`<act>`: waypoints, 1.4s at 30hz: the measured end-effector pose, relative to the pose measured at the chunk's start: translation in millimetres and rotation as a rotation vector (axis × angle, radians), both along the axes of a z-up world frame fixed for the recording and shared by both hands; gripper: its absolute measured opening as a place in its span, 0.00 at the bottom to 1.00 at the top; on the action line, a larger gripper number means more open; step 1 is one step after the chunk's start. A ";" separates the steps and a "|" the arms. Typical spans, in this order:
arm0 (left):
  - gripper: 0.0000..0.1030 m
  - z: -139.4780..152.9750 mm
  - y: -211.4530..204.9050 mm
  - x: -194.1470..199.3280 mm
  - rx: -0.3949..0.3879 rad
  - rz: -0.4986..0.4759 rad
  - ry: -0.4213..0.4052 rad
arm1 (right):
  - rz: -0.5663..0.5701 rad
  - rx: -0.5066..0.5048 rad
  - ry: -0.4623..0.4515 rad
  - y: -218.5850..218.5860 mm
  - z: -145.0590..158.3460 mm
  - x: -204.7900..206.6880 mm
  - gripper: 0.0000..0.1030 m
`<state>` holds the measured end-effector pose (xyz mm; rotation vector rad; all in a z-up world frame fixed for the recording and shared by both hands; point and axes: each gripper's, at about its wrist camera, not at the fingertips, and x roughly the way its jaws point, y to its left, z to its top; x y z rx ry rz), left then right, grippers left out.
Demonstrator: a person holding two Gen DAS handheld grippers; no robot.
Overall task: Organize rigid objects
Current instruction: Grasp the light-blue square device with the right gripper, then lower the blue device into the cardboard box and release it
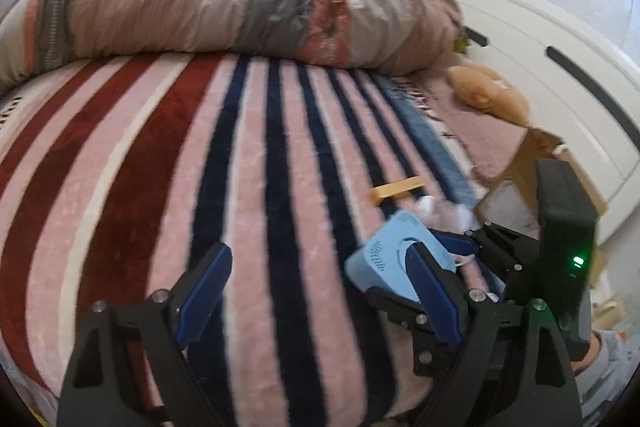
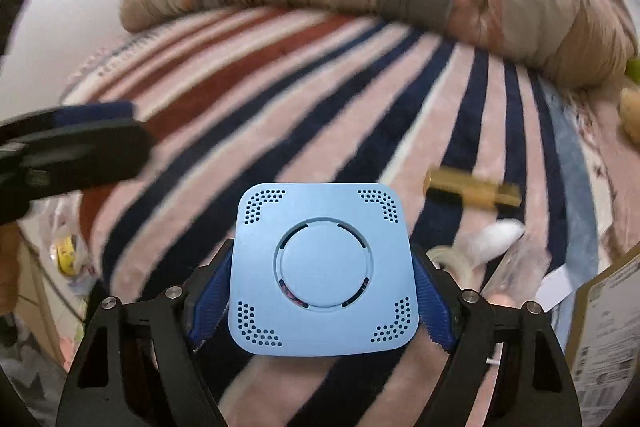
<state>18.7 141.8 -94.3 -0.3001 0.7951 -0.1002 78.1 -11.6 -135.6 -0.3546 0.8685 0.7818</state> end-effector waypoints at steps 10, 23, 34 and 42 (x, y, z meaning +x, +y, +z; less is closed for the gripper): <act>0.79 79.5 -70.1 12.3 -0.133 -0.300 -0.149 | 0.091 0.258 -0.241 -54.0 103.5 -45.5 0.76; 0.41 125.3 -230.9 53.1 -0.015 -0.559 -0.167 | -0.128 0.331 -0.384 -193.3 147.0 -42.6 0.76; 0.37 97.2 -331.5 105.7 0.043 -0.736 -0.026 | -0.336 0.286 -0.183 -284.0 129.9 -1.2 0.76; 0.40 75.1 -349.0 117.7 0.059 -0.771 0.062 | -0.391 0.172 -0.082 -291.8 108.5 11.6 0.77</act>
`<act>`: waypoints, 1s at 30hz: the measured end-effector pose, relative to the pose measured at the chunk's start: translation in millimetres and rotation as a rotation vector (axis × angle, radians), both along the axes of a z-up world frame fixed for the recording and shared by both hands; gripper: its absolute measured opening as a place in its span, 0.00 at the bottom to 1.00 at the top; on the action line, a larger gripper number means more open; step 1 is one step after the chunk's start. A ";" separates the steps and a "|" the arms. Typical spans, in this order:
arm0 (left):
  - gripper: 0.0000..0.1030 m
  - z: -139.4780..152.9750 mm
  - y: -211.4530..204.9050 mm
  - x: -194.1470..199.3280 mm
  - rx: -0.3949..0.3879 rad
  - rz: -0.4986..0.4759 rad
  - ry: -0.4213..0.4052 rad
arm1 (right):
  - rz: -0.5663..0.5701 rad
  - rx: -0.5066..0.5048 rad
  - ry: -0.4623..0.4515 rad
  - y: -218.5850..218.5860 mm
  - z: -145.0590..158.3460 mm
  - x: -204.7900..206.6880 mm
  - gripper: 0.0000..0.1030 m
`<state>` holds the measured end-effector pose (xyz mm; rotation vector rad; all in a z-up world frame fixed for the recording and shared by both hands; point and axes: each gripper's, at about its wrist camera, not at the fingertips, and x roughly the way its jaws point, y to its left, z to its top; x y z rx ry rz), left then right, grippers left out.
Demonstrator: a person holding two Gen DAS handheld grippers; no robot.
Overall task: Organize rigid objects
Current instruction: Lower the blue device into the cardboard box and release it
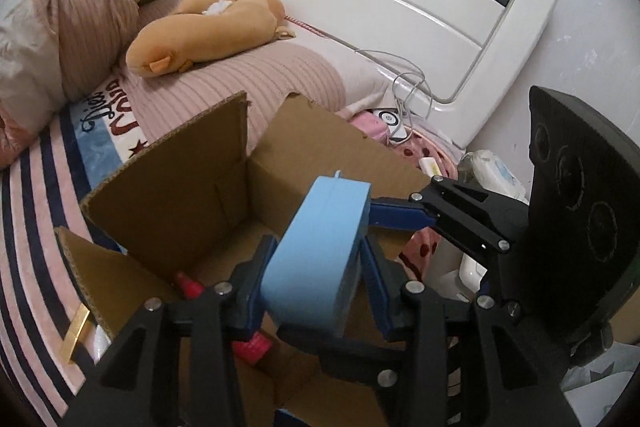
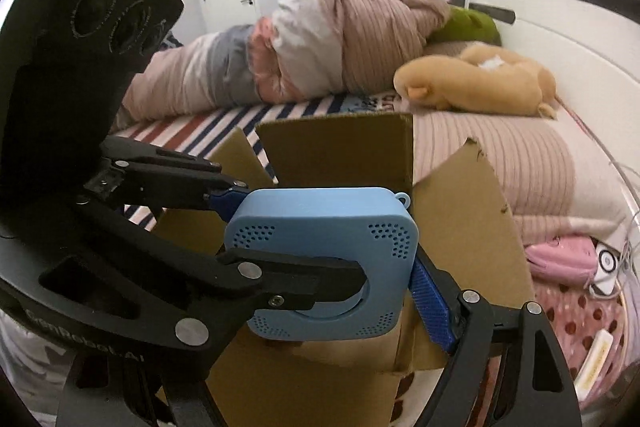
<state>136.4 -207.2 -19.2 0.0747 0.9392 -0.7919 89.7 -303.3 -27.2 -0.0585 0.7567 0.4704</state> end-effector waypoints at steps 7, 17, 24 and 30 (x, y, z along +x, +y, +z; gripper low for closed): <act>0.60 16.0 31.6 -6.0 -0.020 0.084 -0.051 | -0.051 -0.083 -0.016 10.5 0.9 2.7 0.86; 0.77 55.4 128.5 -42.2 -0.065 0.312 -0.202 | -0.038 -0.122 -0.197 44.8 37.5 -26.3 0.92; 0.78 51.5 210.8 -70.7 -0.003 0.519 -0.276 | 0.069 -0.028 -0.224 98.2 64.5 -45.7 0.90; 0.78 15.3 274.6 -88.8 0.029 0.660 -0.265 | 0.200 -0.010 -0.098 170.6 38.2 -42.6 0.67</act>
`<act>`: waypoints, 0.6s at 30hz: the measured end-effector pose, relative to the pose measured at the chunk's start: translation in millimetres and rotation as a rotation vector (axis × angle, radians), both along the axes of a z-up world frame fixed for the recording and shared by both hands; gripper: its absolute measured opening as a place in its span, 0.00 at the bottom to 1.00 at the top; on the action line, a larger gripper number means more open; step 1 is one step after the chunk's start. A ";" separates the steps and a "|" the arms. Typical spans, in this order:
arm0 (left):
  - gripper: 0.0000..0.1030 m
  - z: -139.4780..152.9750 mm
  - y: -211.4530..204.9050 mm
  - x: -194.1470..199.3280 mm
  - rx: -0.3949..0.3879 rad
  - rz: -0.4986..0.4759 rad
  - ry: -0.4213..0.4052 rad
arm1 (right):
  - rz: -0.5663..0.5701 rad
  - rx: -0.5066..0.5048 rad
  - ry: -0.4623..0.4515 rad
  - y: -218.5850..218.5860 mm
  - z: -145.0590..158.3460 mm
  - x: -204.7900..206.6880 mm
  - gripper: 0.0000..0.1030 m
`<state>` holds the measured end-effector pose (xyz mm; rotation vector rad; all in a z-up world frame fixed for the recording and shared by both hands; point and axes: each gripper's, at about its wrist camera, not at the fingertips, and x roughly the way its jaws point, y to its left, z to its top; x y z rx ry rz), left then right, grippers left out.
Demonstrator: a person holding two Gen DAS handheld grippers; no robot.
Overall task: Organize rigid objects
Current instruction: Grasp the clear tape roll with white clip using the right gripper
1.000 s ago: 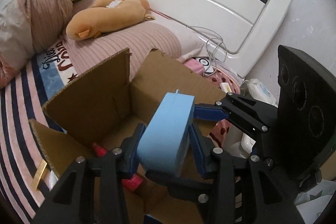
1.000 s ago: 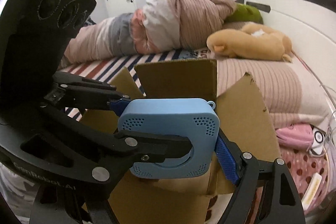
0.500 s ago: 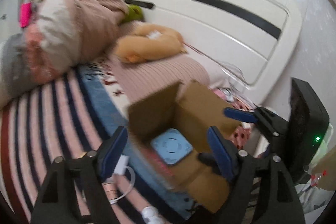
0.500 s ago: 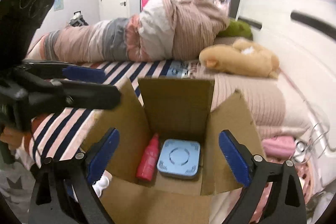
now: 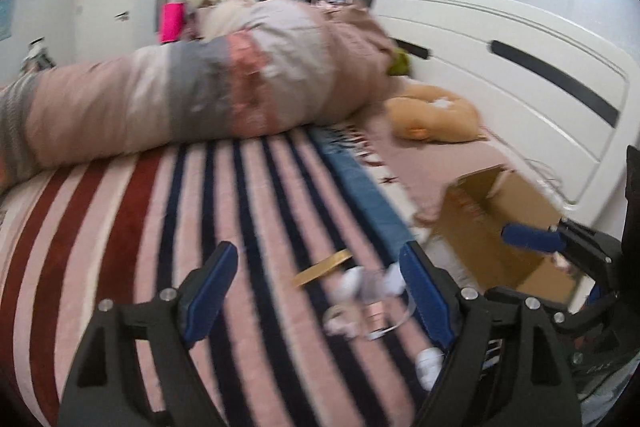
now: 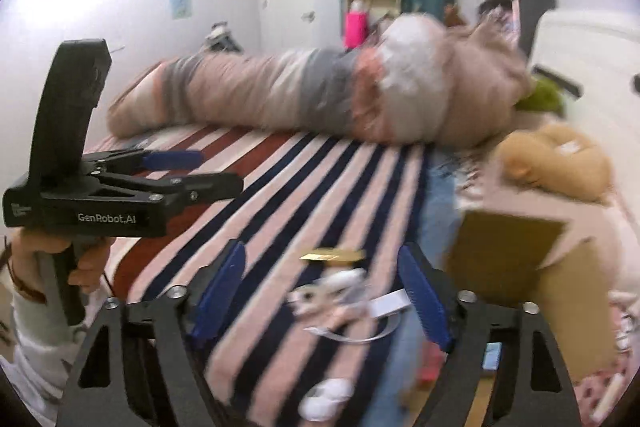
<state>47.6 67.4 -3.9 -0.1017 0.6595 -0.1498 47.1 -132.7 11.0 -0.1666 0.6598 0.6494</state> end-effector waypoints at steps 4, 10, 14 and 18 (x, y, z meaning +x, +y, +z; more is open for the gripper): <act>0.78 -36.2 32.8 -4.0 -0.028 0.043 0.048 | 0.066 -0.029 0.154 39.8 -50.5 14.0 0.58; 0.78 -73.7 52.4 -1.8 -0.074 0.067 0.101 | 0.023 -0.080 0.327 57.5 -125.5 45.1 0.49; 0.78 -87.2 58.8 7.6 -0.088 0.081 0.130 | -0.019 -0.127 0.356 65.1 -157.2 67.1 0.49; 0.78 -94.3 62.7 14.0 -0.094 0.086 0.144 | -0.037 -0.195 0.351 73.7 -177.3 82.7 0.43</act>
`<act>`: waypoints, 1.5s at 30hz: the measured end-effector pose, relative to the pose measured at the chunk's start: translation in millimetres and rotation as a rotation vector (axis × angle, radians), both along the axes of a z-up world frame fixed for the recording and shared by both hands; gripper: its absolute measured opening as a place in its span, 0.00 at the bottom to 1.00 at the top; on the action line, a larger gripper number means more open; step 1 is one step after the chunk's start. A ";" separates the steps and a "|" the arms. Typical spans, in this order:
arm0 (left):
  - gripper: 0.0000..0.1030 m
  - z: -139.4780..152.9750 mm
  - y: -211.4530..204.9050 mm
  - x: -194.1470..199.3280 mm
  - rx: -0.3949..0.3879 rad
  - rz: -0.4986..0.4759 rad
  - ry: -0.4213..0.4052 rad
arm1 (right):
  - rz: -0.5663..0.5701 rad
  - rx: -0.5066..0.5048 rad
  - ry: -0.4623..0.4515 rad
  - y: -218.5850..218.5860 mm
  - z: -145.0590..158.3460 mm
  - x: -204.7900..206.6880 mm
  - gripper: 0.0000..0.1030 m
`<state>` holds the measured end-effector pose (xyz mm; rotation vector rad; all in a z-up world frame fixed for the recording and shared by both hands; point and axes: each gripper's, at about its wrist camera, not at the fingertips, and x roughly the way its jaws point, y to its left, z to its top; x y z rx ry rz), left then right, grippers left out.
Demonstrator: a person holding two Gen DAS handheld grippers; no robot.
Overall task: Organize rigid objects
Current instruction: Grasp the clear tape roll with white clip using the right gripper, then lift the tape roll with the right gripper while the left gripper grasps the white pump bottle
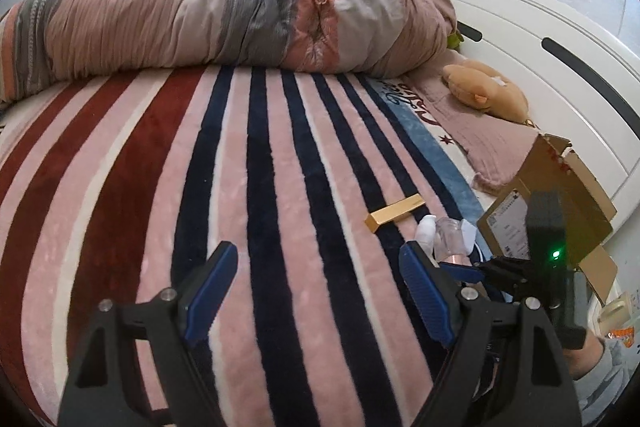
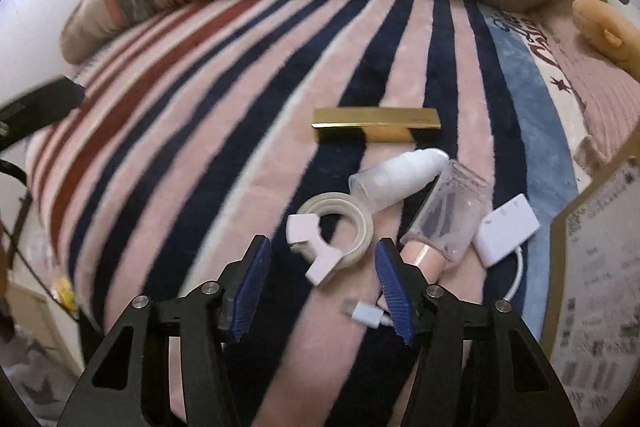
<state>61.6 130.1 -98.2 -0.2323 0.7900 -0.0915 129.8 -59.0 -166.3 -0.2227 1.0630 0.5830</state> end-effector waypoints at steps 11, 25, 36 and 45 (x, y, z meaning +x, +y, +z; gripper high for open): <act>0.78 -9.6 -9.2 8.2 -0.026 -0.060 0.030 | 0.067 0.093 -0.086 -1.1 12.8 -15.9 0.37; 0.45 31.8 -60.5 -3.1 -0.178 -0.298 -0.013 | 0.211 0.225 -0.285 -1.8 92.6 -65.8 0.37; 0.45 64.6 -75.9 -12.2 -0.167 -0.299 -0.077 | 0.119 0.196 -0.389 -41.4 124.6 -87.3 0.37; 0.46 13.9 -77.9 27.5 -0.120 -0.270 0.034 | -0.007 0.143 -0.440 -88.2 152.5 -90.8 0.37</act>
